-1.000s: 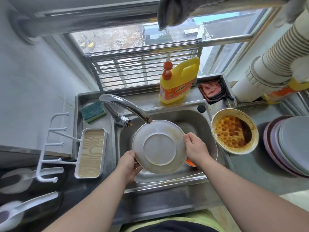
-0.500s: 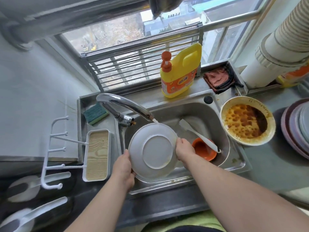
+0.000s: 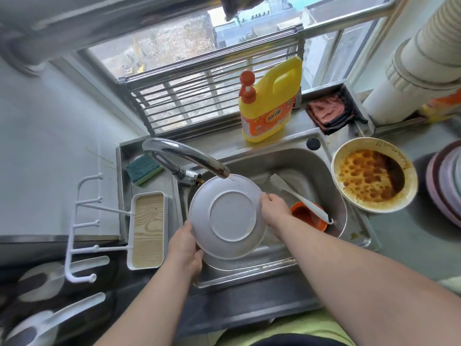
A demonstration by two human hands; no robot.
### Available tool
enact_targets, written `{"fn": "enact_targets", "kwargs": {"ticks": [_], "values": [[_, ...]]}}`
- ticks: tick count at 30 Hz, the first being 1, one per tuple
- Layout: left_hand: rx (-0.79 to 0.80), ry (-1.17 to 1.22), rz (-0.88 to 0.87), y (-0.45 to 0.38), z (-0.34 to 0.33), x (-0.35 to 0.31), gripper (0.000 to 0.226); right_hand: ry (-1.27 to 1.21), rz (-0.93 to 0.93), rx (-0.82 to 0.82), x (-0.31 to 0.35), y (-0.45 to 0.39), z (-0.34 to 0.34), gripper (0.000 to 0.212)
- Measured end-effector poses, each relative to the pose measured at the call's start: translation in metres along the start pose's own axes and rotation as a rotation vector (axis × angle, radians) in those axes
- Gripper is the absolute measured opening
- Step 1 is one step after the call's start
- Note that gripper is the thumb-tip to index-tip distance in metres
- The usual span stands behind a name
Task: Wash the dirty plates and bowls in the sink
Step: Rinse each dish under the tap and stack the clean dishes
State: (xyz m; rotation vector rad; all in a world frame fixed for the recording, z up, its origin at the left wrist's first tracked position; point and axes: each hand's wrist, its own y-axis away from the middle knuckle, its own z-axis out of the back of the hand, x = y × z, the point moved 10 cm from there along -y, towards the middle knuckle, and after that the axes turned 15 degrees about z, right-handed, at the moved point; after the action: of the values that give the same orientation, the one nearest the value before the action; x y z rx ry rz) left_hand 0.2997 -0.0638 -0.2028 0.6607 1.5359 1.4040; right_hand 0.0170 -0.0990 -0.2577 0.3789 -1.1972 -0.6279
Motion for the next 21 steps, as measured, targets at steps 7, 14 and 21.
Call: {"fn": "enact_targets", "kwargs": {"ticks": [7, 14, 21], "values": [[0.095, 0.047, -0.05, 0.01, -0.006, -0.014, 0.045, 0.024, 0.017, 0.041, 0.014, 0.0, -0.016, 0.053], [0.167, 0.199, -0.024, 0.013, -0.01, -0.013, 0.046, 0.088, 0.11, 0.016, 0.041, -0.009, -0.013, 0.062], [0.246, 0.221, -0.106, 0.016, -0.023, -0.03, 0.041, -0.163, 0.194, 0.009, 0.082, -0.02, -0.018, 0.061]]}}
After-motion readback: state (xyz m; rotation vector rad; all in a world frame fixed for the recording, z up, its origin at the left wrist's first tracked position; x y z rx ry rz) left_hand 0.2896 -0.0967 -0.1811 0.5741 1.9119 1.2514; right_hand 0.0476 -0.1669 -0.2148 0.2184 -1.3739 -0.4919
